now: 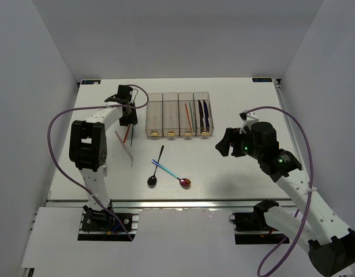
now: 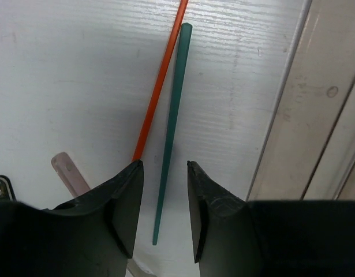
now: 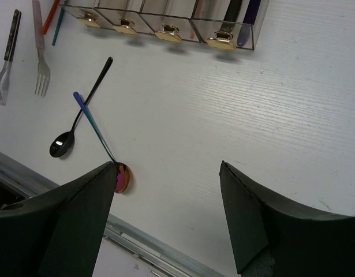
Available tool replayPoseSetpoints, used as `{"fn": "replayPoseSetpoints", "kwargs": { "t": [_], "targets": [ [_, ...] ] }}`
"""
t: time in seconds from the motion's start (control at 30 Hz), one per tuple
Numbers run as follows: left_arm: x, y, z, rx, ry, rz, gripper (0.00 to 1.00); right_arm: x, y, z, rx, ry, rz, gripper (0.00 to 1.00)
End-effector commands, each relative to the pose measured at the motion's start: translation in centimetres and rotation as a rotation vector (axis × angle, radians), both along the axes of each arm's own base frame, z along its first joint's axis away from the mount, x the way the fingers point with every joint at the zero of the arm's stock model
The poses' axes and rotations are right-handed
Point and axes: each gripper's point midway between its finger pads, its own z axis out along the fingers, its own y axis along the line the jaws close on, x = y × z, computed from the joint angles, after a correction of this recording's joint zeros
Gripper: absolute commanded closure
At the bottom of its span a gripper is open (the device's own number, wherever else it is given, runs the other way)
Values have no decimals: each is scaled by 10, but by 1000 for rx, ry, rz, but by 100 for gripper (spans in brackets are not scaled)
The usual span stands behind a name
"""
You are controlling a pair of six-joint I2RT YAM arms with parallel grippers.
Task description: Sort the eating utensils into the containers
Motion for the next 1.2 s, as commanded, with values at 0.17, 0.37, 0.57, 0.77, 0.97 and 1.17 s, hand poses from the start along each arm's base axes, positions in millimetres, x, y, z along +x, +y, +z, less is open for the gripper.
{"fn": "replayPoseSetpoints", "kwargs": {
  "t": [0.17, 0.37, 0.57, 0.77, 0.97, 1.17],
  "targets": [
    [16, -6, -3, -26, -1, -28, 54, 6, 8, 6, 28, -32, 32, 23],
    [14, -3, -17, -25, 30, -14, 54, 6, 10, 10, 38, -35, 36, 23],
    [8, 0, -42, -7, 113, 1, 65, 5, 10, 11, 42, -35, 36, 23],
    [-4, 0, -47, -13, 151, 10, 86, 5, 10, 18, 46, -45, 31, 23],
    [-12, -10, -31, -68, 143, -4, 100, 6, 8, 26, 46, -61, 24, 23],
    [0, -16, 45, -106, -13, -13, 100, 6, 8, 32, 48, -70, 22, 23]
  ]
}}
